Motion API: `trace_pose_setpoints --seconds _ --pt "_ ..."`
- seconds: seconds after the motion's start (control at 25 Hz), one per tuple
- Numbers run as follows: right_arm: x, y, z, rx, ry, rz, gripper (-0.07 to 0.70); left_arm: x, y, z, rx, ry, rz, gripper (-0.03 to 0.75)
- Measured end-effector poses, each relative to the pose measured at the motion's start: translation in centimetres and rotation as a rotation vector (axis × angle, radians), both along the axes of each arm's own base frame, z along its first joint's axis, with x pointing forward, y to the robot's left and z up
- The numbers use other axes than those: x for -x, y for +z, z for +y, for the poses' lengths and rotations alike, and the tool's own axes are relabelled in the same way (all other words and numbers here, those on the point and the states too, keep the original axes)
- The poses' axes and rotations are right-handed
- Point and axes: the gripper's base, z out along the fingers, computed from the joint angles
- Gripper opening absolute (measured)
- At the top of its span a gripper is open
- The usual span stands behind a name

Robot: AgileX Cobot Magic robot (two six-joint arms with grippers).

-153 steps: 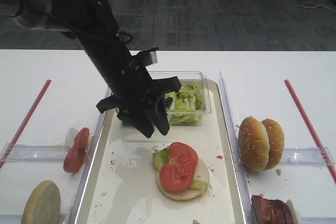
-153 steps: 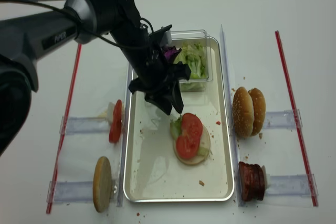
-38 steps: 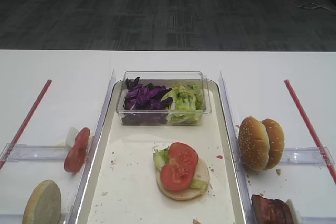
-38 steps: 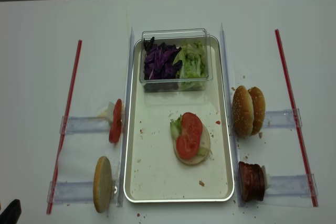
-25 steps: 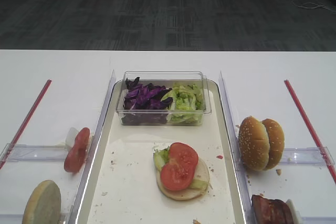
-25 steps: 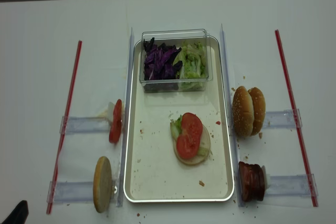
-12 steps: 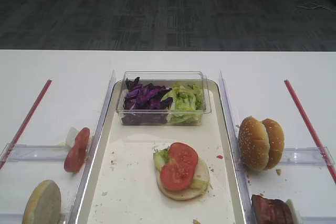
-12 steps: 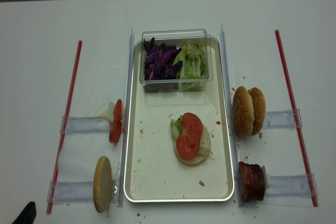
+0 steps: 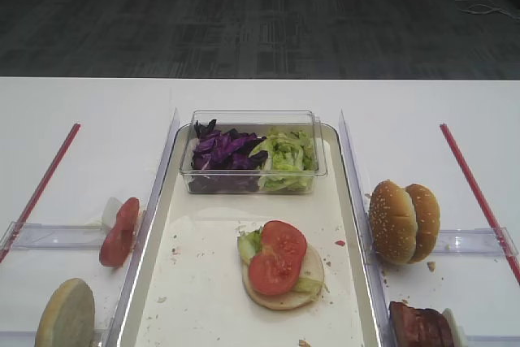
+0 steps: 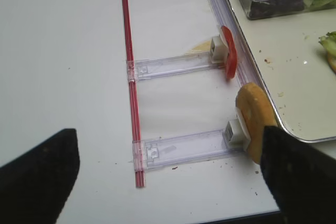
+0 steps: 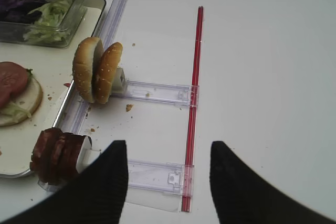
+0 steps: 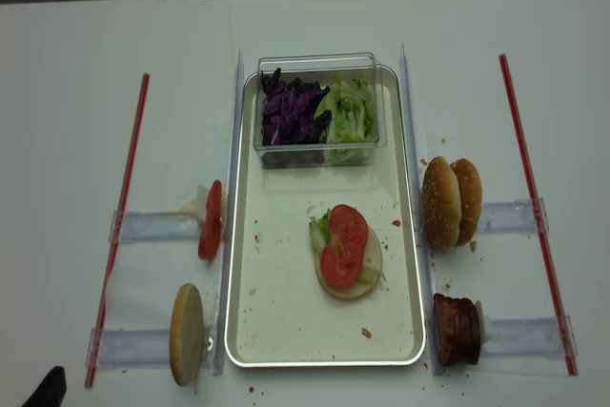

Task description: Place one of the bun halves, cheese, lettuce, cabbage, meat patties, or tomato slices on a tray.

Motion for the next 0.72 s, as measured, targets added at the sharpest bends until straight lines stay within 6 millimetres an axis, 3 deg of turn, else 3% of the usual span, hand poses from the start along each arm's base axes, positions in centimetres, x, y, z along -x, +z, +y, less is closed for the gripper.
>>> trace_pose_setpoints --seconds 0.72 --pt "0.0 0.0 0.0 -0.003 -0.002 0.0 0.403 0.06 0.0 -0.16 0.002 0.118 0.0 0.675"
